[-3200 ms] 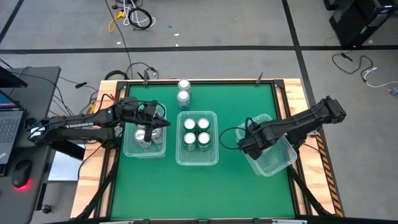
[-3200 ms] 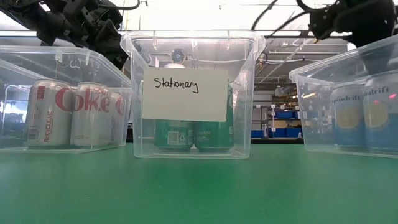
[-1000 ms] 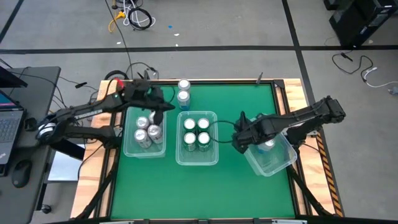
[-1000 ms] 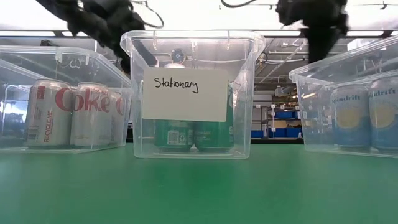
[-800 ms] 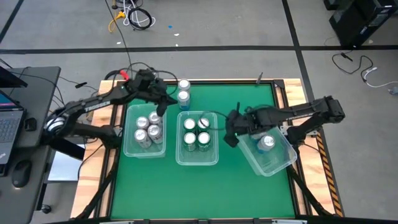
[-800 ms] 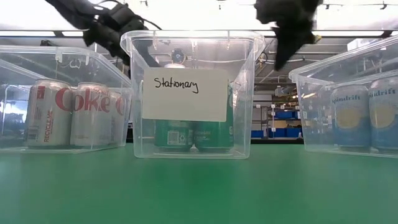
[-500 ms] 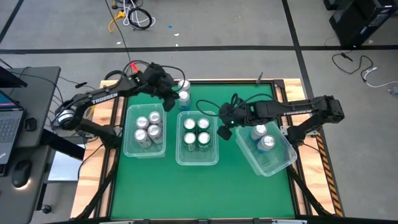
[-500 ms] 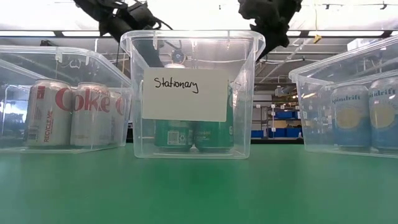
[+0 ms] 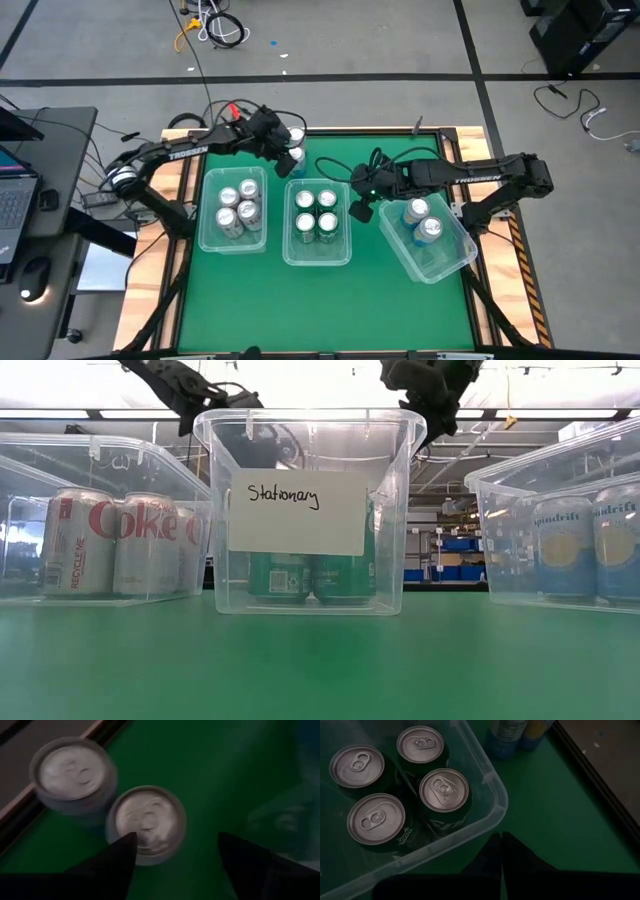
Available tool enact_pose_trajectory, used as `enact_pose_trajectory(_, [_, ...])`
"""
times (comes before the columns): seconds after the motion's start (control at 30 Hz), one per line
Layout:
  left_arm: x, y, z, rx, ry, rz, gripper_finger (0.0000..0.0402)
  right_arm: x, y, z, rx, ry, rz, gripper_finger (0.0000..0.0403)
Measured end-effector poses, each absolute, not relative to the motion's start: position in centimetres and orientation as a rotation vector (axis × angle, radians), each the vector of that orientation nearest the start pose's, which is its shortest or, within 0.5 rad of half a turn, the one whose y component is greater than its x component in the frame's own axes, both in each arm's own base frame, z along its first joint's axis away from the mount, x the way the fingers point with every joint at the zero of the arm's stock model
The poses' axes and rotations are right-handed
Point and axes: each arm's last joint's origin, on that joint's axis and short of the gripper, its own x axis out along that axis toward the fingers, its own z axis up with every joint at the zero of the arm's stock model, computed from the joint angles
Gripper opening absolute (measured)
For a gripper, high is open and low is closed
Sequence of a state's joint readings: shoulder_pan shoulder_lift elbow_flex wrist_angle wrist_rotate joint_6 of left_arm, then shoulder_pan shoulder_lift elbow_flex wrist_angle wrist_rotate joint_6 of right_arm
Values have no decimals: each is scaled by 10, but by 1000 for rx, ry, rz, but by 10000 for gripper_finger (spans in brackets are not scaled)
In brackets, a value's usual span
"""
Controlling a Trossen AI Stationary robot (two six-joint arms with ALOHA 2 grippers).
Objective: Sort soda cans
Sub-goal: Put the blue soda can into the button right bin
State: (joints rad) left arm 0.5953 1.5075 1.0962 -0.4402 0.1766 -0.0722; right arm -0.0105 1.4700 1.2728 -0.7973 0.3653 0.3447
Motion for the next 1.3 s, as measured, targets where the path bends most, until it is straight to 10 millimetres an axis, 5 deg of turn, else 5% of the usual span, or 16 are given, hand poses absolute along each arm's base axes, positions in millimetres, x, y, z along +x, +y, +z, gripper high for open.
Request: enact_pose_trajectory(1.3, [280,177,240,-257,886,616,290,299,-13,298,143,899,-485,1])
